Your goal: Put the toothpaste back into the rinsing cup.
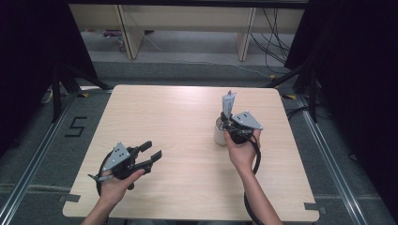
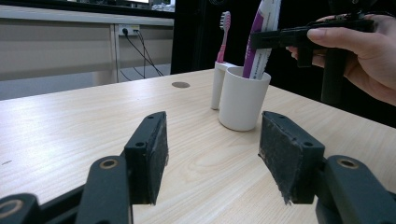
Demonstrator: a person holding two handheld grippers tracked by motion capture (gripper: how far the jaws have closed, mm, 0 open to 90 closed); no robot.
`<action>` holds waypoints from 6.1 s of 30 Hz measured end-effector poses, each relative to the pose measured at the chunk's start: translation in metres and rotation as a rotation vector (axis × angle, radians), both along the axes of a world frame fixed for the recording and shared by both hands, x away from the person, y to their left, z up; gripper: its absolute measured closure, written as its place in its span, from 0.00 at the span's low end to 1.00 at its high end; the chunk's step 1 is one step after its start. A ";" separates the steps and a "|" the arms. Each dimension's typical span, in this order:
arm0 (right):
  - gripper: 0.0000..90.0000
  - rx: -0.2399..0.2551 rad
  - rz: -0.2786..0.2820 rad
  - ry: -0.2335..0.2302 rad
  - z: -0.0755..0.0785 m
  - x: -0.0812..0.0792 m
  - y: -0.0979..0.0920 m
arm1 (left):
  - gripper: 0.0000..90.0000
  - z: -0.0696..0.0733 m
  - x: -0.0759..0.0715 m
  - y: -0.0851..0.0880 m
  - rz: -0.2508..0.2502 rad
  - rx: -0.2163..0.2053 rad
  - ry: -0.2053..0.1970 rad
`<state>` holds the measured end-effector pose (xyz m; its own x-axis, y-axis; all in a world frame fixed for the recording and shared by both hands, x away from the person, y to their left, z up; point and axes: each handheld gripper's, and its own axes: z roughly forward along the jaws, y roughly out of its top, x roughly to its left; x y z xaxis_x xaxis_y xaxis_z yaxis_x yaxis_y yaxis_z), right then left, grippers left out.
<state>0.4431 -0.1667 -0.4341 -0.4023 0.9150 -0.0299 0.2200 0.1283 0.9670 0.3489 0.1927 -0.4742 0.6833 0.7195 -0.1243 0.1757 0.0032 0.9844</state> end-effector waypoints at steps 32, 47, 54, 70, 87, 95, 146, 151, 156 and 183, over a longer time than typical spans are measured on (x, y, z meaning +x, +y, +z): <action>0.84 -0.003 -0.012 0.039 -0.013 0.005 0.000 | 0.46 -0.004 0.001 -0.001 -0.002 0.007 0.008; 0.84 -0.009 -0.017 0.058 -0.017 0.005 -0.001 | 0.46 -0.005 0.001 0.000 0.002 0.006 0.013; 0.84 -0.030 -0.017 0.039 -0.019 0.007 -0.003 | 0.46 -0.005 0.001 0.001 0.002 0.006 0.013; 0.83 0.001 -0.022 0.074 -0.022 0.006 -0.001 | 0.46 -0.005 0.000 0.000 0.001 0.007 0.012; 0.83 -0.021 -0.014 0.094 -0.026 0.008 -0.002 | 0.46 -0.007 0.001 -0.001 -0.006 -0.004 0.008; 0.83 -0.030 -0.020 0.091 -0.026 0.009 -0.002 | 0.46 -0.007 0.001 -0.001 -0.004 0.011 0.018; 0.81 -0.075 -0.025 0.168 -0.033 0.016 -0.002 | 0.46 -0.008 0.001 0.000 -0.006 0.004 0.025; 0.79 -0.060 -0.029 0.186 -0.031 0.014 -0.002 | 0.46 -0.009 0.000 -0.001 -0.007 0.004 0.027; 0.75 -0.044 -0.033 0.174 -0.028 0.013 -0.001 | 0.46 -0.009 0.001 -0.002 -0.012 -0.008 0.019; 0.48 -0.046 -0.035 0.128 -0.021 0.008 -0.007 | 0.46 -0.009 0.001 -0.002 -0.004 0.001 0.027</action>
<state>0.4509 -0.1733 -0.4547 -0.3735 0.9274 -0.0225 0.3459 0.1618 0.9242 0.3497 0.1909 -0.4831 0.6824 0.7170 -0.1423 0.2027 0.0014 0.9792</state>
